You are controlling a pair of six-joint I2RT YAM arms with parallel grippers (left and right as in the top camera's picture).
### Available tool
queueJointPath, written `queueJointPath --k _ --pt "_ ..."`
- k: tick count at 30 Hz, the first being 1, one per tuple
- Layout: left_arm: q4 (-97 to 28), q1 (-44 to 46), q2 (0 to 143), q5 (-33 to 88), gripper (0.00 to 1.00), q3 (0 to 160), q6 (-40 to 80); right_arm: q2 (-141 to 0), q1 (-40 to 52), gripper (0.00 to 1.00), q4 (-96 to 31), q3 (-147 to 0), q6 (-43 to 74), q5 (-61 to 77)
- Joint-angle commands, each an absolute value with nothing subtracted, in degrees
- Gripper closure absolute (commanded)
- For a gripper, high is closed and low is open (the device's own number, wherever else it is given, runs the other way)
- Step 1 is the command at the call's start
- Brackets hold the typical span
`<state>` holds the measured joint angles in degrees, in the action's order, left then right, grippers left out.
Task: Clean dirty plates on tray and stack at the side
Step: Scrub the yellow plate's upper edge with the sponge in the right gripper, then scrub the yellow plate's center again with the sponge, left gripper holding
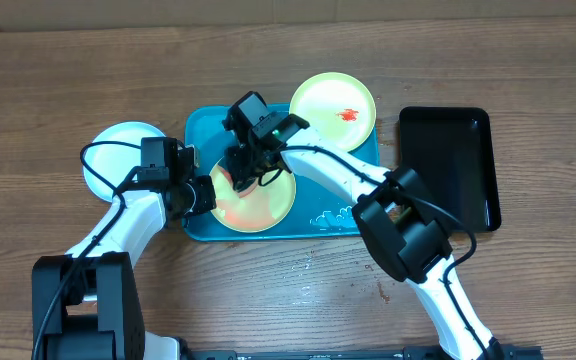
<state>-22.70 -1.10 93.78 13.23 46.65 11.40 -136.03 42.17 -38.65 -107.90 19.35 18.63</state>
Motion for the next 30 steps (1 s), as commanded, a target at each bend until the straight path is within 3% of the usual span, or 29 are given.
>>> queueJointPath --k 1,20,30 --pt "-22.9 -0.6 94.1 13.6 0.96 46.3 10.3 -136.7 43.0 0.96 -39.2 -107.6 21.5 17.3" --pt "-22.9 -0.6 94.1 12.9 0.96 46.3 10.3 -136.6 40.0 0.96 -56.4 -115.6 19.5 -10.8" --pt "-22.7 -0.6 94.1 13.0 0.96 46.3 10.3 -136.6 40.2 0.96 -59.5 -112.7 19.5 -7.4"
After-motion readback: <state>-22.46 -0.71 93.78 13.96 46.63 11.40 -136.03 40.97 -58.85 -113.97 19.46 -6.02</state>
